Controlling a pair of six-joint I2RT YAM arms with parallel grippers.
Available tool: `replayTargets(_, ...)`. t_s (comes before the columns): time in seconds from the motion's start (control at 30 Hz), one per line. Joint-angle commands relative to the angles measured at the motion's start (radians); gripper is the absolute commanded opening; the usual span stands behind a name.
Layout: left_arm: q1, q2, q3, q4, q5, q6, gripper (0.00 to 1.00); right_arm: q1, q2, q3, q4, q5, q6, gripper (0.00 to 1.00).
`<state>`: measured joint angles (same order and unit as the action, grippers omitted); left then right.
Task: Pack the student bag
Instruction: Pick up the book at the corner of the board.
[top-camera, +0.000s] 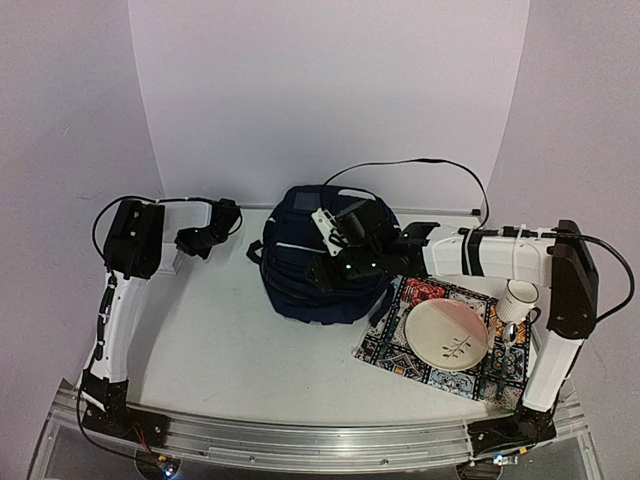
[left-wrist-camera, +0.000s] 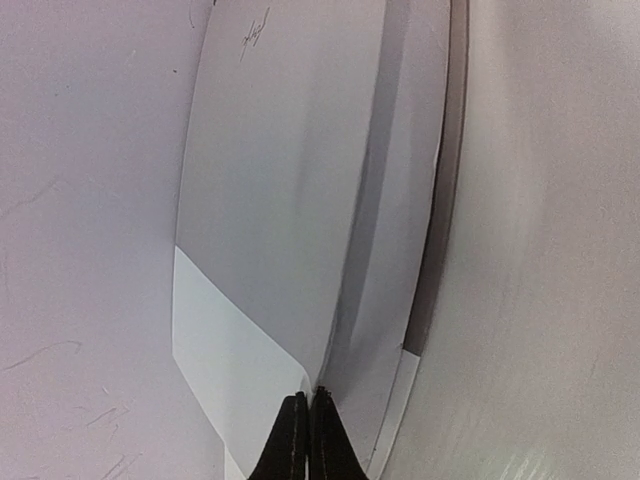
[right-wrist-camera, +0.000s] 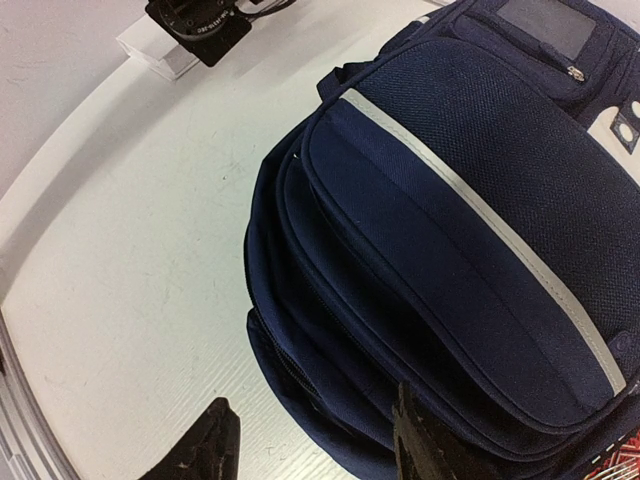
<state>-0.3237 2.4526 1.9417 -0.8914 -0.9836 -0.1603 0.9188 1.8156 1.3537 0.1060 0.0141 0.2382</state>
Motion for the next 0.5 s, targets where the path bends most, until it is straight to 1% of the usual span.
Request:
replayTargets(0.0, -0.026, -0.151, -0.046, -0.051, 0.044, -0.077, 0.0, 0.003, -0.031, 0.023, 0.016, -0.006, 0.012, 0.53)
replayTargets(0.27, -0.116, -0.302, -0.186, -0.133, 0.189, -0.194, 0.0, 0.006, -0.044, 0.016, 0.026, -0.006, 0.015, 0.53)
replayTargets(0.47, -0.14, -0.455, -0.206, -0.148, 0.403, -0.206, 0.0, 0.013, -0.048, 0.016, 0.044, -0.036, 0.02, 0.53)
